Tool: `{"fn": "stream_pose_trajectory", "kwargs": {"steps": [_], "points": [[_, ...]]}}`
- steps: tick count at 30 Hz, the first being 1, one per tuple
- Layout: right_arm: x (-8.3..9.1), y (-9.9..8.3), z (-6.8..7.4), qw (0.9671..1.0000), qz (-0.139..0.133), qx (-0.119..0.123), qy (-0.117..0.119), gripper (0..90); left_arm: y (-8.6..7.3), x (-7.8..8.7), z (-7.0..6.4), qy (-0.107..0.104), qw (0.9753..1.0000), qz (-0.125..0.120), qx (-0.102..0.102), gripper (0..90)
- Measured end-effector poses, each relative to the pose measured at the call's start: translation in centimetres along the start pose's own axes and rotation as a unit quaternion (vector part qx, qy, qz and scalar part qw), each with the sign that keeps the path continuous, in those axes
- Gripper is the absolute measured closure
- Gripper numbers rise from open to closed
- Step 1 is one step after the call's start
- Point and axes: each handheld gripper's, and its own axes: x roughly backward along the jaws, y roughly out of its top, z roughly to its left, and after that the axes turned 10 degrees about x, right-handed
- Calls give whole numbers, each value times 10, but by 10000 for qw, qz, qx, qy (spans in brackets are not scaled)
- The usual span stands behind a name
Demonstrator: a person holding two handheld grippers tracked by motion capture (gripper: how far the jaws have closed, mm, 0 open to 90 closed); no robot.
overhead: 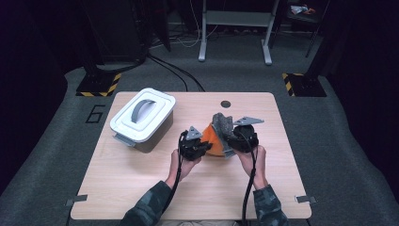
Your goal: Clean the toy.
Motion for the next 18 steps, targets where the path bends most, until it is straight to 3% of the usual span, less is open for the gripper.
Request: {"fn": "stream_pose_trajectory", "kwargs": {"steps": [8, 11, 18], "points": [[-23, 2, 4, 9996, 243, 113, -39, 745, -3, -2, 8, 205, 9997, 146, -78, 832], [-26, 2, 5, 9994, 313, 42, -146, 745, -4, -3, 9, 226, 9995, 205, -65, 832], [-27, -6, -5, 9993, 345, -22, -138, 746, -5, -3, 11, 313, 9990, 275, -156, 831]]}}
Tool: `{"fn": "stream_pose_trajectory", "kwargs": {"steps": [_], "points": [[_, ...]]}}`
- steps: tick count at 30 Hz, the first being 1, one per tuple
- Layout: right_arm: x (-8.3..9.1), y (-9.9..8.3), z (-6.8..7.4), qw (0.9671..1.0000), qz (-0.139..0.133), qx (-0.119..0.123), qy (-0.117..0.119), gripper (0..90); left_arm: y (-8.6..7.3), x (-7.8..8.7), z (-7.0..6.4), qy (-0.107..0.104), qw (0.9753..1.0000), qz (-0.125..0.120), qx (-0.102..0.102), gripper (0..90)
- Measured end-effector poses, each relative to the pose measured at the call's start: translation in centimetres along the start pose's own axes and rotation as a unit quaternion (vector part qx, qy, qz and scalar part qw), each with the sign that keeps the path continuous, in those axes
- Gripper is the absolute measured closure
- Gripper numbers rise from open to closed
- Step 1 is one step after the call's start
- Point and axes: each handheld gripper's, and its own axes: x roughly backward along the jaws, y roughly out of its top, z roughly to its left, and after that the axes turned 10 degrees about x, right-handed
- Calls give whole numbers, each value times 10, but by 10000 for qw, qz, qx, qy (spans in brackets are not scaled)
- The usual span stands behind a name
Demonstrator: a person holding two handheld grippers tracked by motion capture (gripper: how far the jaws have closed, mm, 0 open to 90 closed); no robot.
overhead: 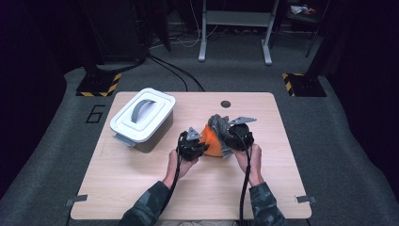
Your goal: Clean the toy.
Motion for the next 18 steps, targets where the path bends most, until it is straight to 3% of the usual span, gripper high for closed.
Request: {"fn": "stream_pose_trajectory", "kwargs": {"steps": [2, 3, 6, 12, 15, 16, 18], "points": [[0, -2, -2, 10000, 24, -1, -19, 746, 0, 0, 1, 12, 10000, 0, 15, 831], [0, -2, -2, 9999, 9, -115, -29, 746, 0, -1, 2, 12, 10000, 9, 49, 831], [0, -6, -6, 10000, 0, -76, -44, 746, 0, -1, 3, 15, 10000, 19, 52, 831], [-1, -19, -19, 9993, 66, -359, -22, 745, -1, -2, 6, -30, 9999, -2, 116, 831], [-2, -25, -25, 9994, 109, -322, -79, 746, -1, -1, 7, -49, 9999, -5, 122, 831], [-4, -30, -28, 9987, 177, -467, -105, 746, -2, -1, 8, -71, 9998, -38, 166, 831], [-4, -33, -30, 9984, 212, -506, -122, 746, -2, -1, 8, -75, 9998, -47, 171, 831]]}}
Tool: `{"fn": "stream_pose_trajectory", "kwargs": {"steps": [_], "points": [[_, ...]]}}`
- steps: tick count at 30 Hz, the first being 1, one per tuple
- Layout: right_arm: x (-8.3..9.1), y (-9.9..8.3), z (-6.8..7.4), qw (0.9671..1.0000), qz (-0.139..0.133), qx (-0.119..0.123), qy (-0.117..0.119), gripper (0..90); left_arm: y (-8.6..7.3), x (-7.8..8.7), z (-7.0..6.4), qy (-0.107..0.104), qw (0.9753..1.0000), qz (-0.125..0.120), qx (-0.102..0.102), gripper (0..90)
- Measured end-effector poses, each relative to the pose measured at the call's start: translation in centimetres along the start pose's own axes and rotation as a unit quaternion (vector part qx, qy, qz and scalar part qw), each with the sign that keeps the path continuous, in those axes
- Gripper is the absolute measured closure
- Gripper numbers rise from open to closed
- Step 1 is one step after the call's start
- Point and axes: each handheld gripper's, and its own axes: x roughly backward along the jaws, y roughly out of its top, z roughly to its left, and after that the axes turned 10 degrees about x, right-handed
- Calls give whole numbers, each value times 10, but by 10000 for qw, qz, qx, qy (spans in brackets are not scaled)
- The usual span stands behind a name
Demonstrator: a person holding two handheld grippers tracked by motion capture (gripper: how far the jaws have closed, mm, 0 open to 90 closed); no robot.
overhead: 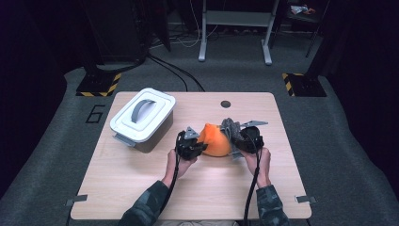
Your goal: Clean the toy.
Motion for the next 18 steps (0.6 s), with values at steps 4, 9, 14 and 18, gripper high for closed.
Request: {"fn": "stream_pose_trajectory", "kwargs": {"steps": [4, 9, 14, 18], "points": [[-7, -8, -9, 9997, 135, -222, 46, 747, 0, 0, 0, 11, 10000, 31, -28, 830], [-20, -21, -18, 9983, 400, -419, 59, 746, 1, 0, 1, -20, 10000, 8, -35, 829], [-35, -33, -24, 9962, 669, -531, 185, 746, 1, 1, 3, 12, 10000, 15, 4, 829], [-42, -37, -24, 9950, 770, -582, 263, 746, 1, 2, 3, 6, 10000, 7, 17, 829]]}}
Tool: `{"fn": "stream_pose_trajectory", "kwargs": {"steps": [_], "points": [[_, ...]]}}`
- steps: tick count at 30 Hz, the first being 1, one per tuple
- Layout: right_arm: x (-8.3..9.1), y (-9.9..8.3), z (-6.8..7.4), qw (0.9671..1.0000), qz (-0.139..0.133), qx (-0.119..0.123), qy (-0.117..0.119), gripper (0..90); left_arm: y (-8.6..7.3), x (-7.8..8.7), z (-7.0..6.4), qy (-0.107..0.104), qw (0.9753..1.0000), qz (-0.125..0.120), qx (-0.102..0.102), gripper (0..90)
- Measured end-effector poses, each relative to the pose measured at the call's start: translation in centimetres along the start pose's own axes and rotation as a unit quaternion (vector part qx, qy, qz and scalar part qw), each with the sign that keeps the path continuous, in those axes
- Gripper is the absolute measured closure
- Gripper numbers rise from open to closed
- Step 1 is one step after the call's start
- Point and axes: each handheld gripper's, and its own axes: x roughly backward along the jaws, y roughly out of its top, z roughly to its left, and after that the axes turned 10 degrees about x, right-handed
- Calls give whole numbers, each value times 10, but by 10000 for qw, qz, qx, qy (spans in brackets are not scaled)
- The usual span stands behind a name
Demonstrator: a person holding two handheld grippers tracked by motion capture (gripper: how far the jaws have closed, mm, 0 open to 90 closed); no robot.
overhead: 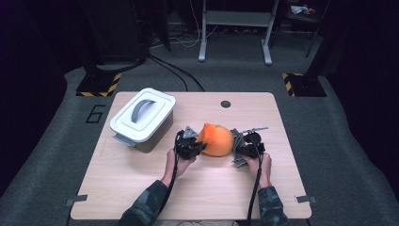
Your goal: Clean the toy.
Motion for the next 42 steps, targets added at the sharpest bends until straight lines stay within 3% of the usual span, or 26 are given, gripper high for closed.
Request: {"fn": "stream_pose_trajectory", "kwargs": {"steps": [7, 11, 12, 16, 17, 18, 20, 24, 29, 32, 37, 42], "points": [[32, 5, 2, 9989, -388, 131, -233, 746, 0, 2, 0, -30, 10000, -20, -11, 828], [62, 20, 20, 9953, -785, 499, -278, 746, 0, 2, -2, -16, 10000, -31, -60, 828], [72, 31, 34, 9925, -949, 746, -178, 746, 0, 2, -3, -15, 10000, -17, -61, 828], [75, 50, 61, 9892, -1022, 1054, -47, 746, 0, 2, -3, -25, 10000, 1, -51, 828], [75, 50, 61, 9892, -1022, 1054, -47, 746, 0, 2, -3, -25, 10000, 1, -51, 828], [70, 58, 71, 9884, -1011, 1129, 9, 745, 0, 2, -3, -30, 10000, 6, -56, 828], [64, 62, 75, 9873, -1015, 1213, 131, 745, 0, 2, -3, -11, 10000, 17, -60, 828], [54, 63, 75, 9871, -994, 1229, 239, 746, 1, 1, -1, -3, 10000, 46, -78, 828], [55, 60, 68, 9885, -949, 1176, 52, 747, 1, 0, -2, -13, 10000, 13, -50, 829], [56, 53, 58, 9909, -900, 995, -87, 746, 1, 0, -1, -39, 10000, 67, -28, 829], [51, 43, 43, 9929, -860, 813, -82, 746, 0, -1, -1, -47, 10000, 63, -38, 829], [43, 26, 25, 9965, -613, 509, -241, 745, 0, -1, -1, -36, 10000, 54, -19, 829]]}}
